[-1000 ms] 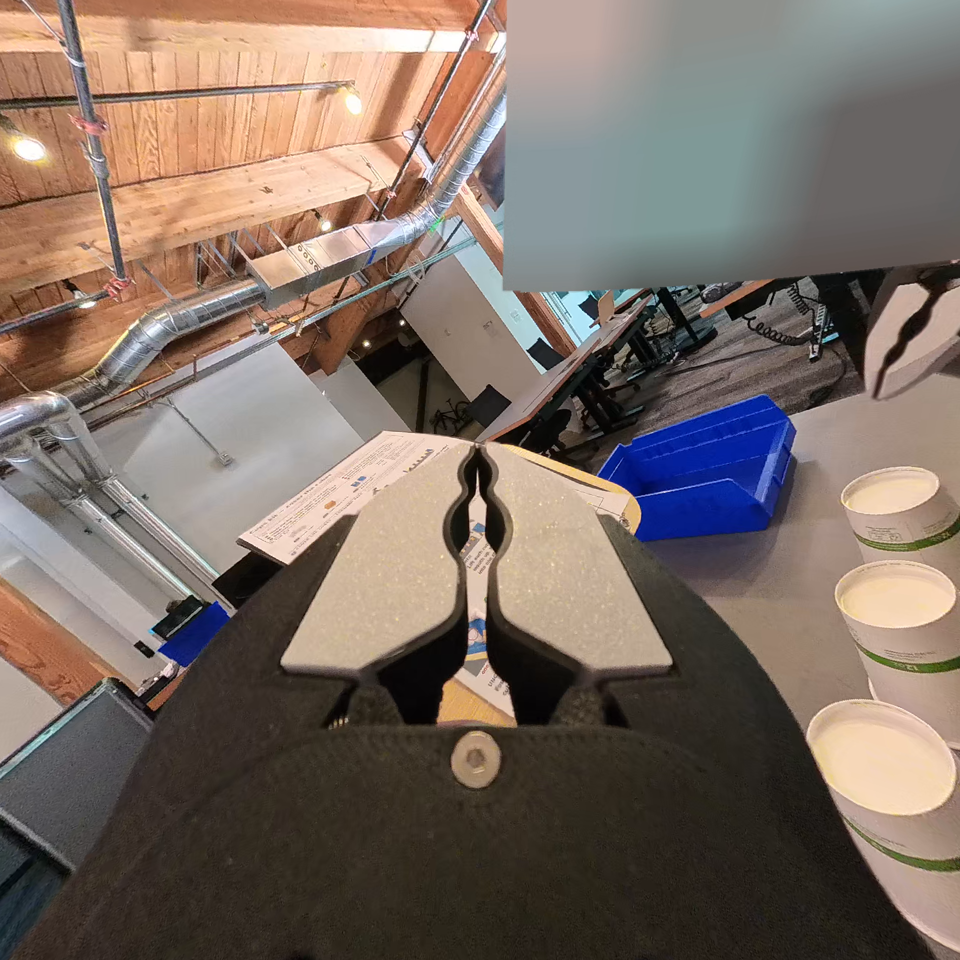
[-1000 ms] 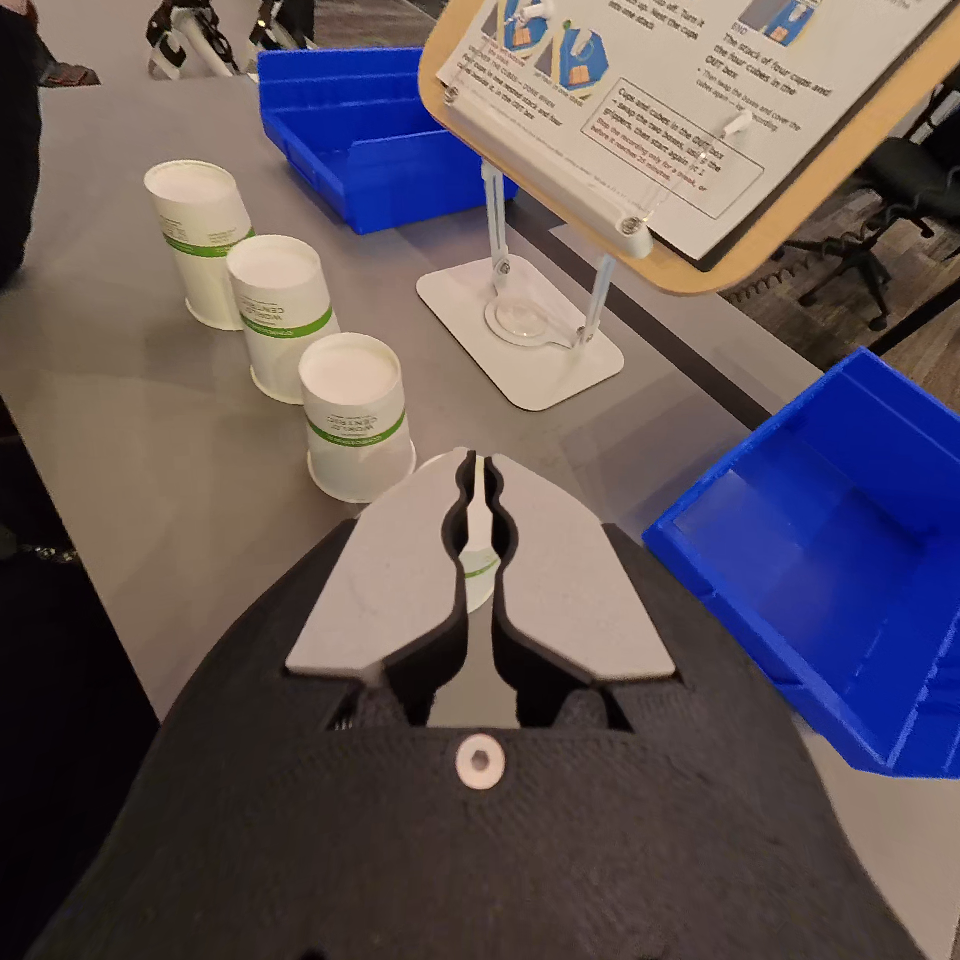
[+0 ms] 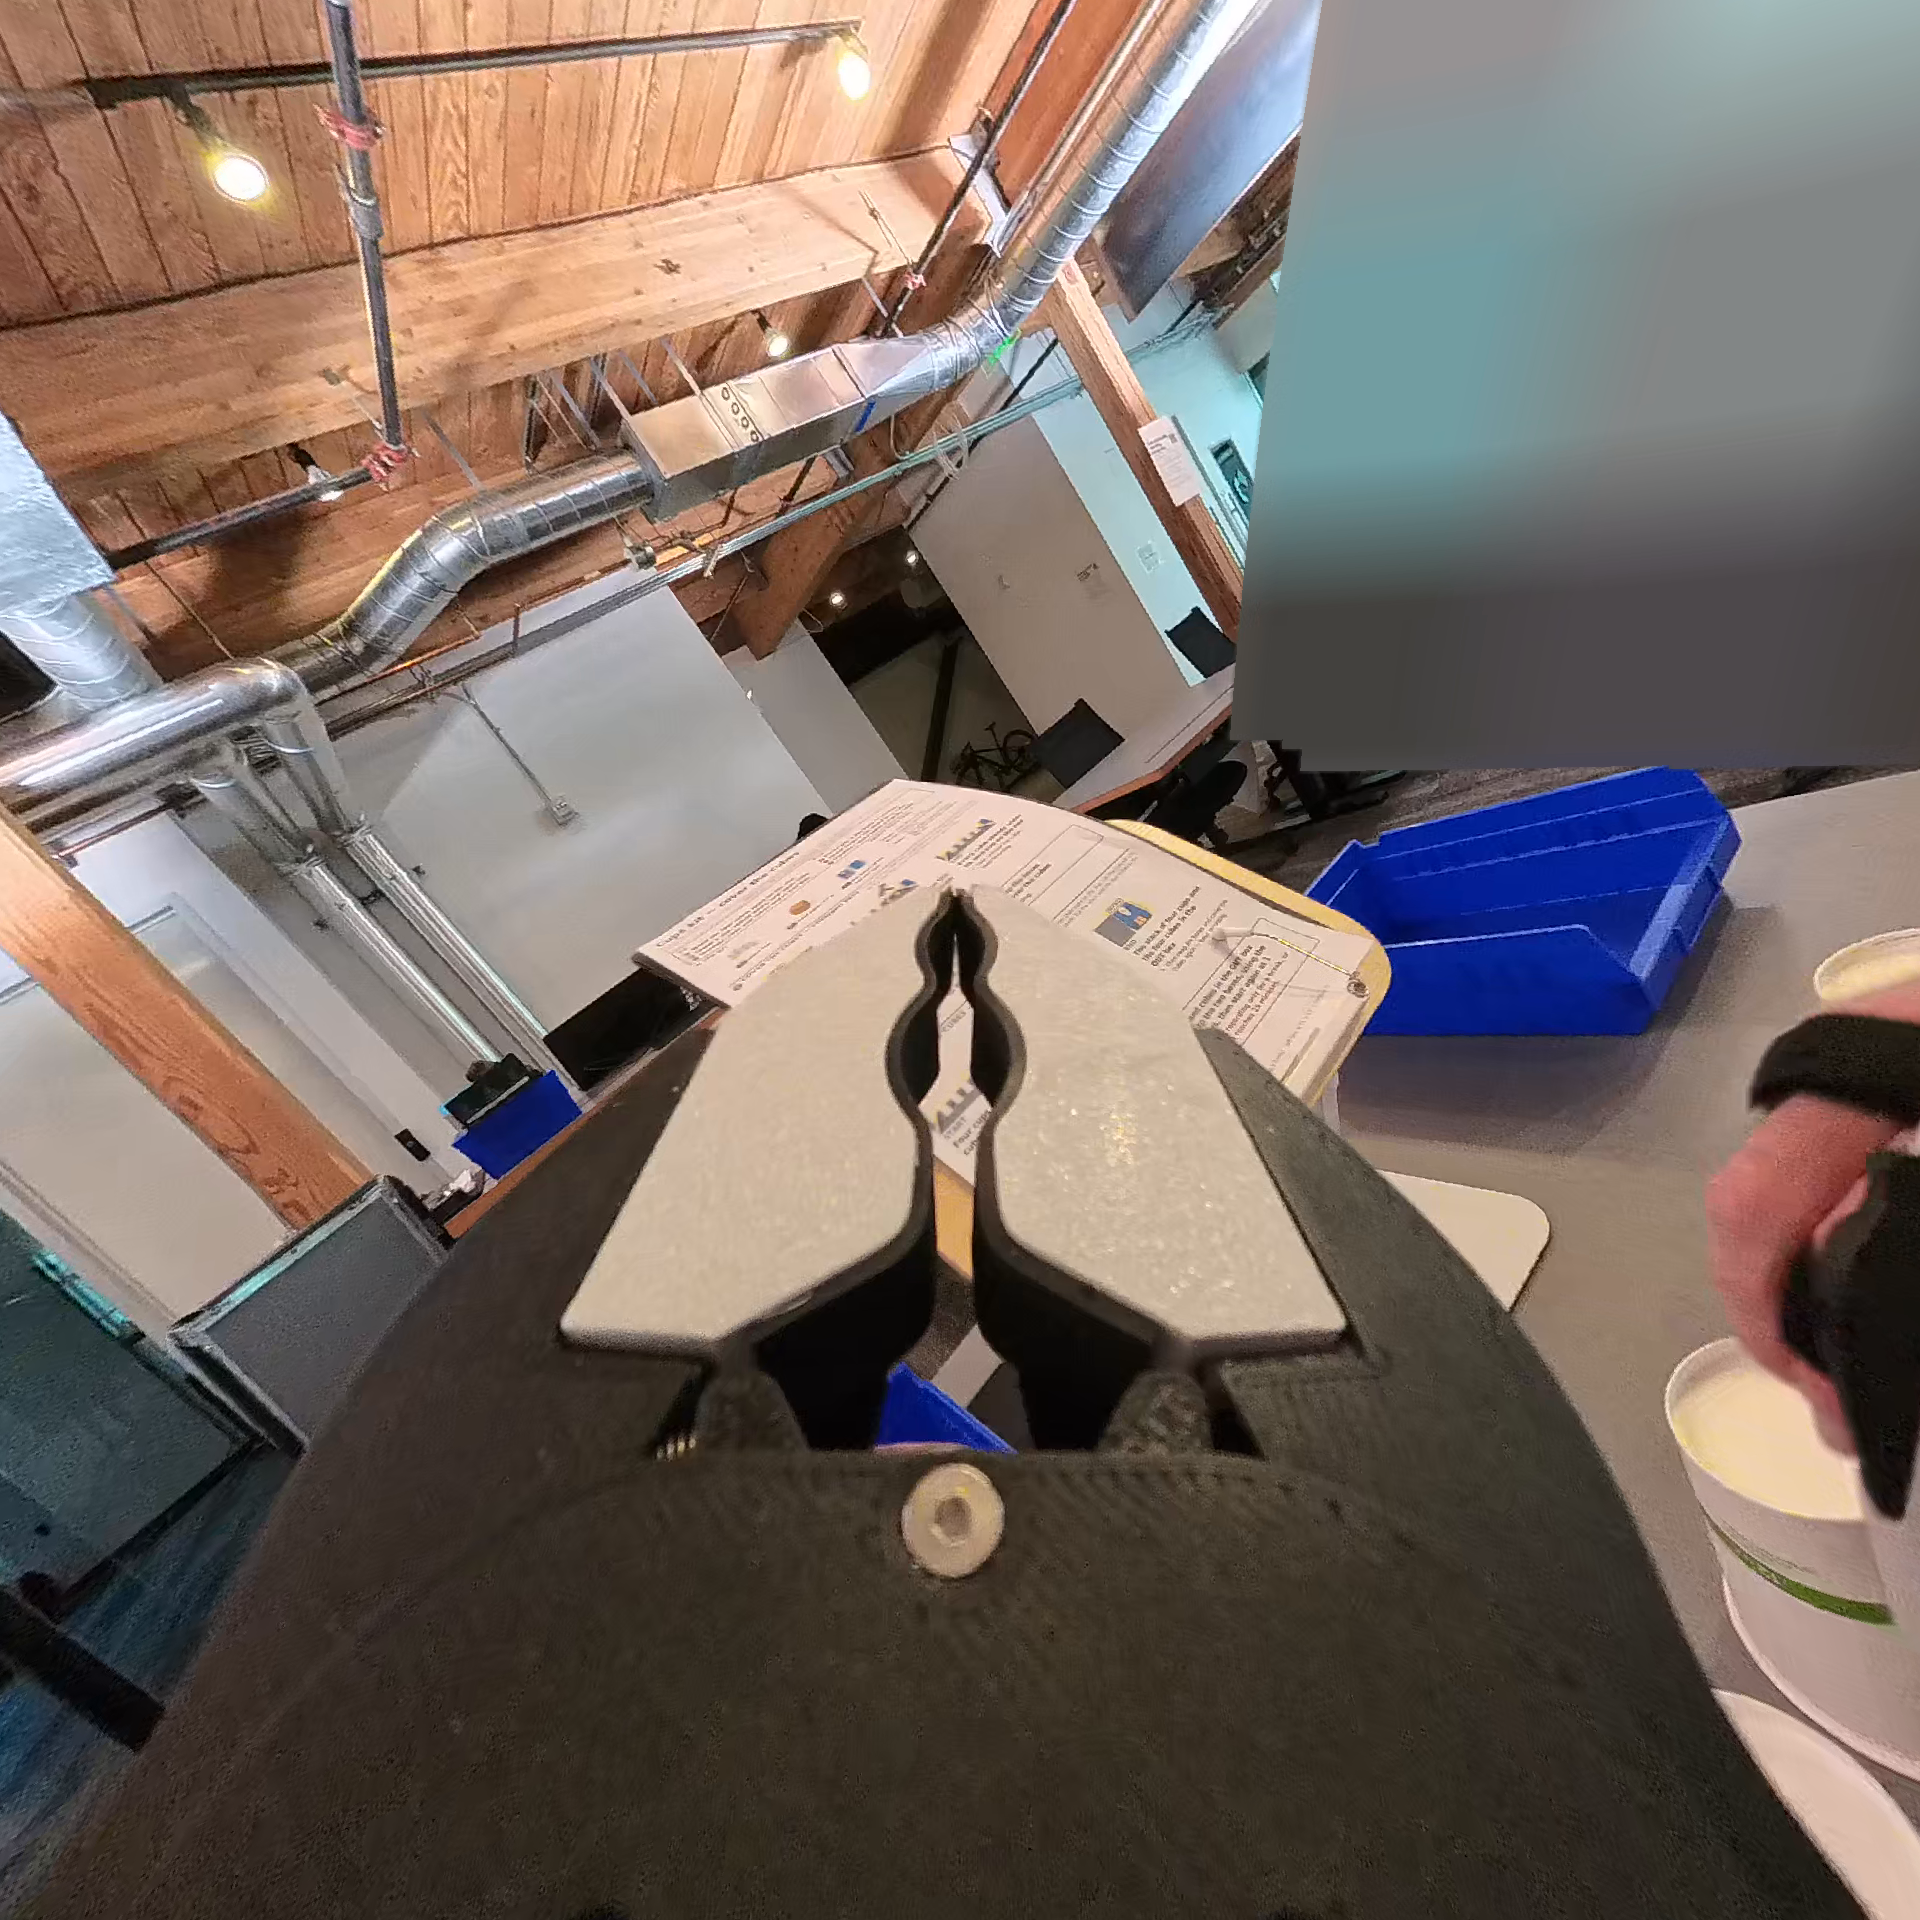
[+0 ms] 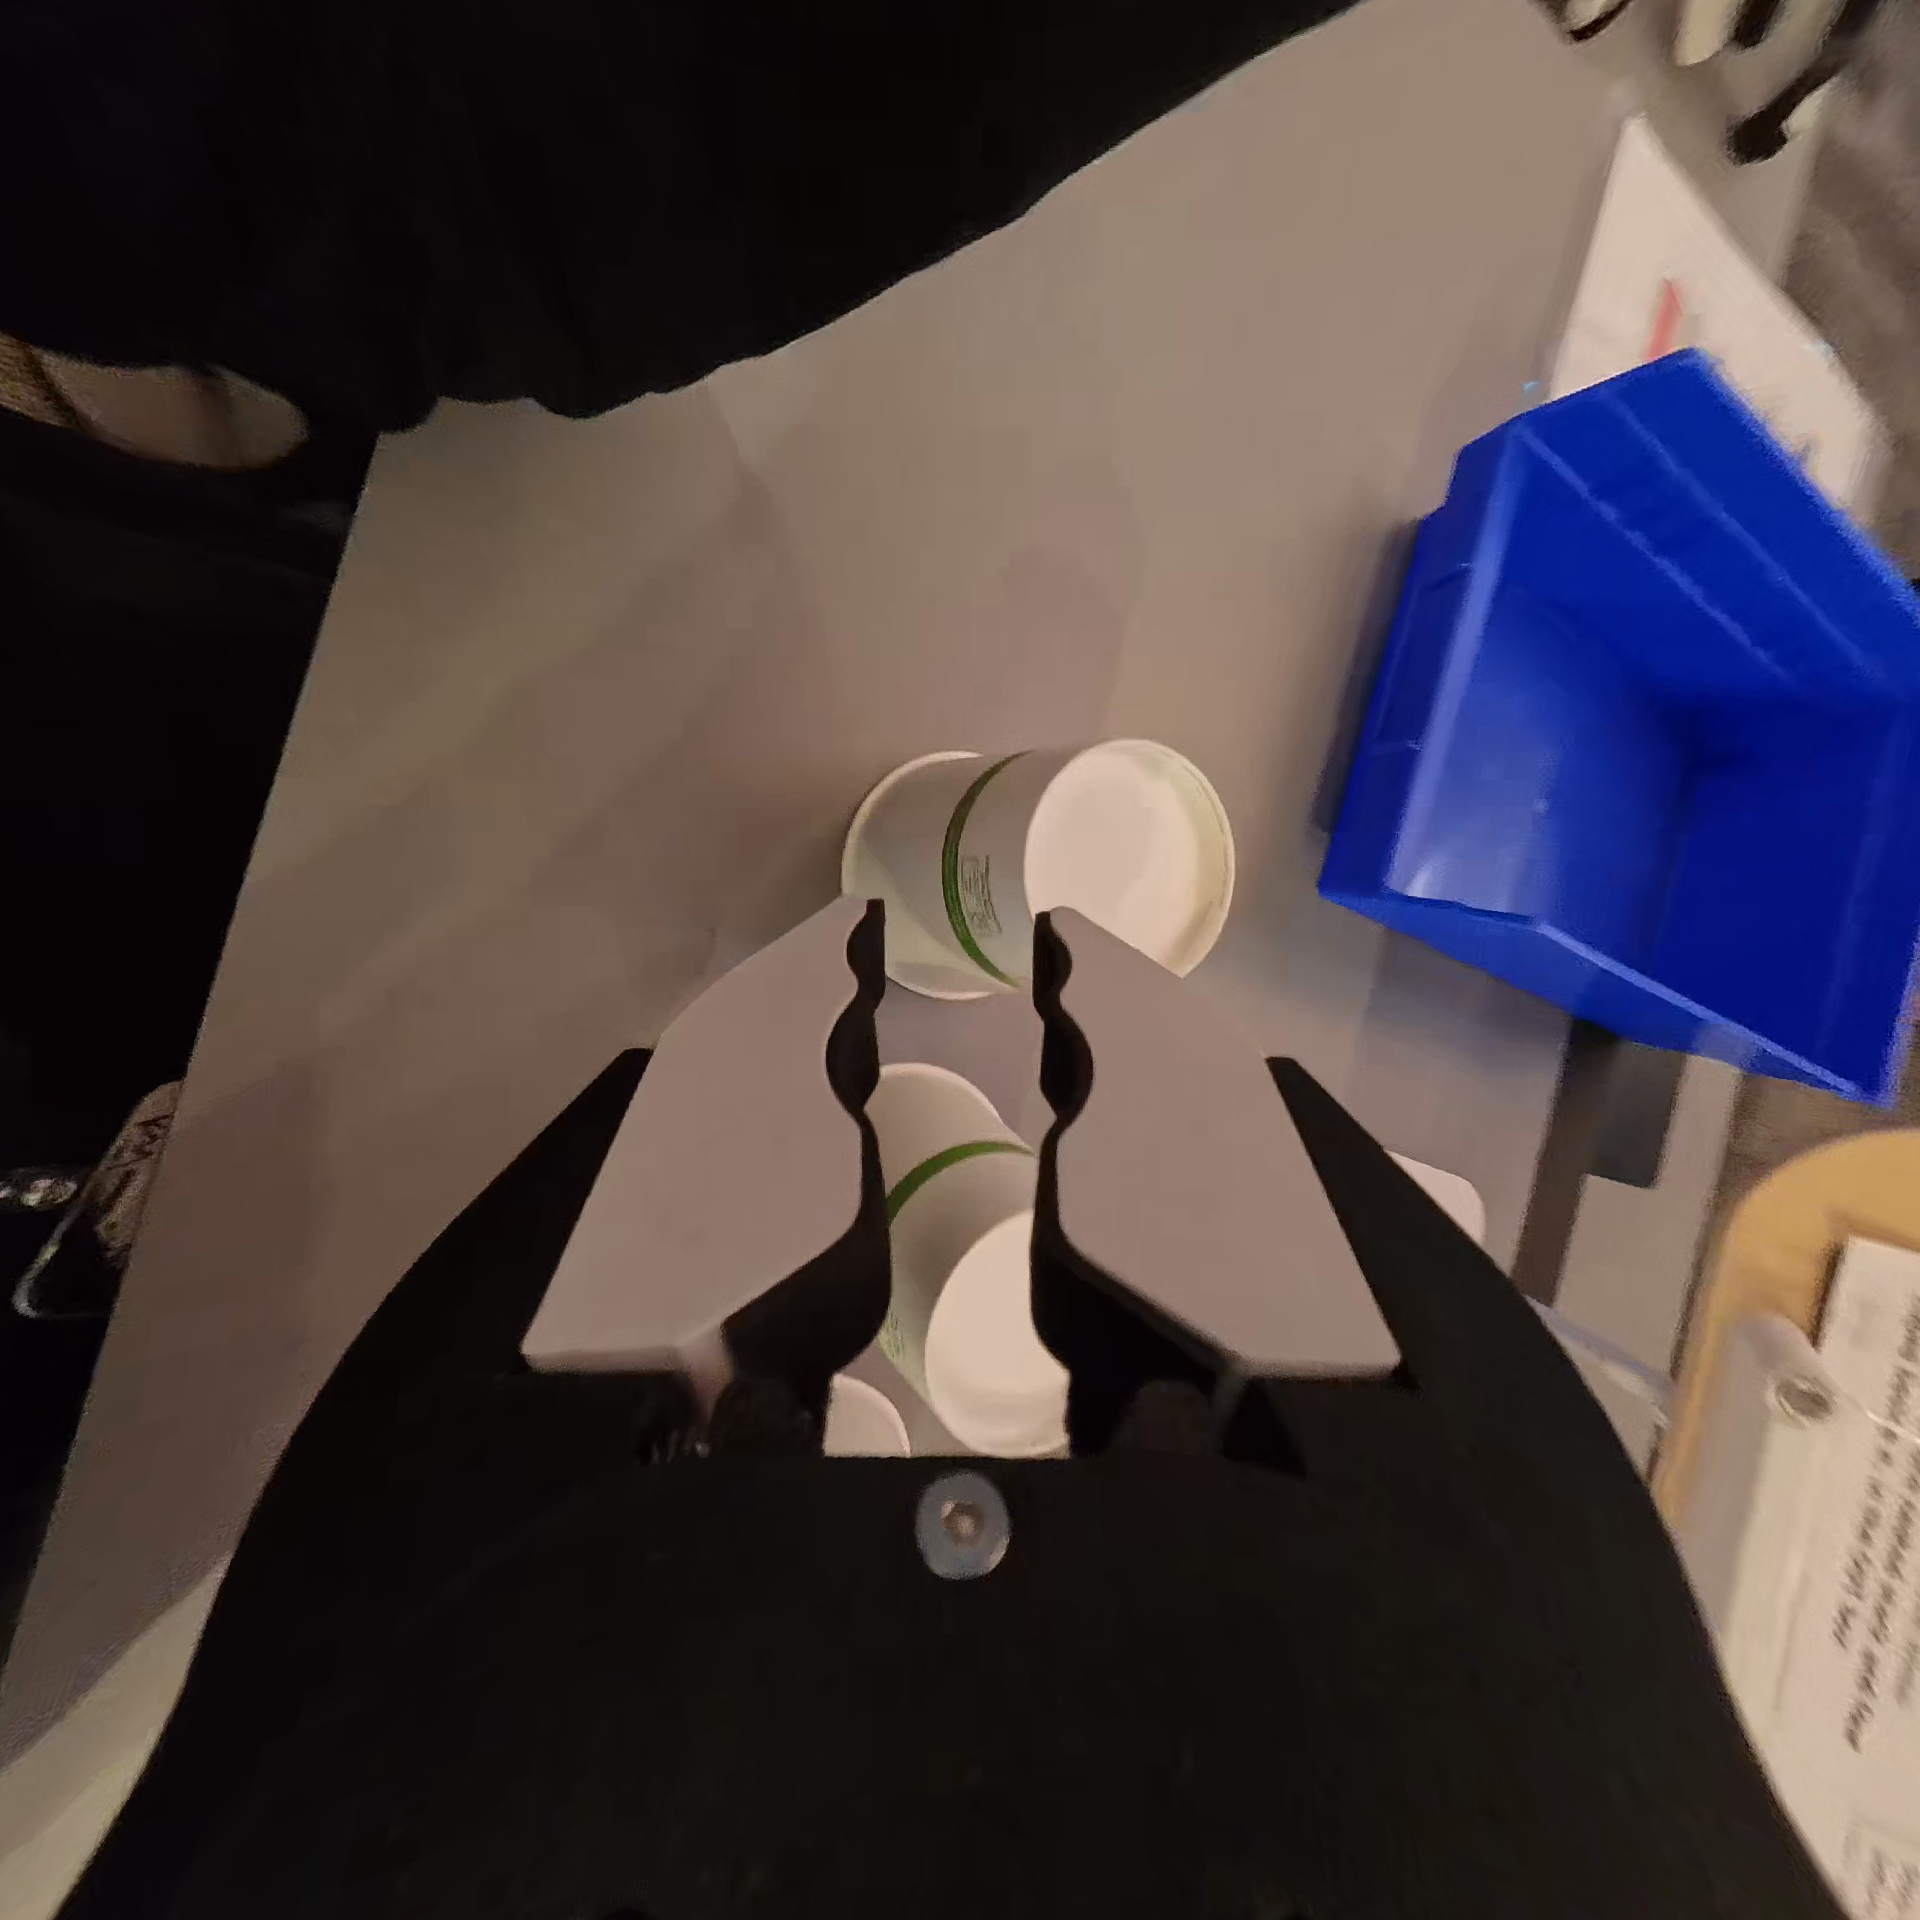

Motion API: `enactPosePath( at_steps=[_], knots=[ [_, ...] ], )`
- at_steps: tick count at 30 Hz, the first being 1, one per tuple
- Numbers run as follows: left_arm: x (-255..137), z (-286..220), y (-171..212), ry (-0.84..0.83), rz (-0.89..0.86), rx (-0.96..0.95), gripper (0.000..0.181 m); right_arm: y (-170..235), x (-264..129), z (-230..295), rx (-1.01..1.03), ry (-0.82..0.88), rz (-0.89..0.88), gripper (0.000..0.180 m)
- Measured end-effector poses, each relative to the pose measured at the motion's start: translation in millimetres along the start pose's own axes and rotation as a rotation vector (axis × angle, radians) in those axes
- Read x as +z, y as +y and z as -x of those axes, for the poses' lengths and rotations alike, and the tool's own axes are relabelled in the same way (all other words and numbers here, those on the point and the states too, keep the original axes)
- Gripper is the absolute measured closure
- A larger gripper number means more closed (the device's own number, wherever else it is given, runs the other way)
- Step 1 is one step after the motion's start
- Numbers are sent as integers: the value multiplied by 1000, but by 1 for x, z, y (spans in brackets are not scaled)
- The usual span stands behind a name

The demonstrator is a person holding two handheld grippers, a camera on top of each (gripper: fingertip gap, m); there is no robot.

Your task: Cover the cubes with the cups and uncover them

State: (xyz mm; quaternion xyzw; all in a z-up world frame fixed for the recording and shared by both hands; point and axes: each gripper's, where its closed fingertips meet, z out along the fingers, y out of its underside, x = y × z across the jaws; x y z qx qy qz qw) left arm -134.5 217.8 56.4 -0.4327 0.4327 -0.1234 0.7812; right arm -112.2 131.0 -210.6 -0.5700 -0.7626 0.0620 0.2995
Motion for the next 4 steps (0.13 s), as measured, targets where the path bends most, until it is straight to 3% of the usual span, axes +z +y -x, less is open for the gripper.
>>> enactPosePath(
  at_steps=[4],
  knots=[
    [-10, 10, -2, -23, -15, -19, 181, -4, 14, -6, -22, -100, 52, 156]
  ],
)
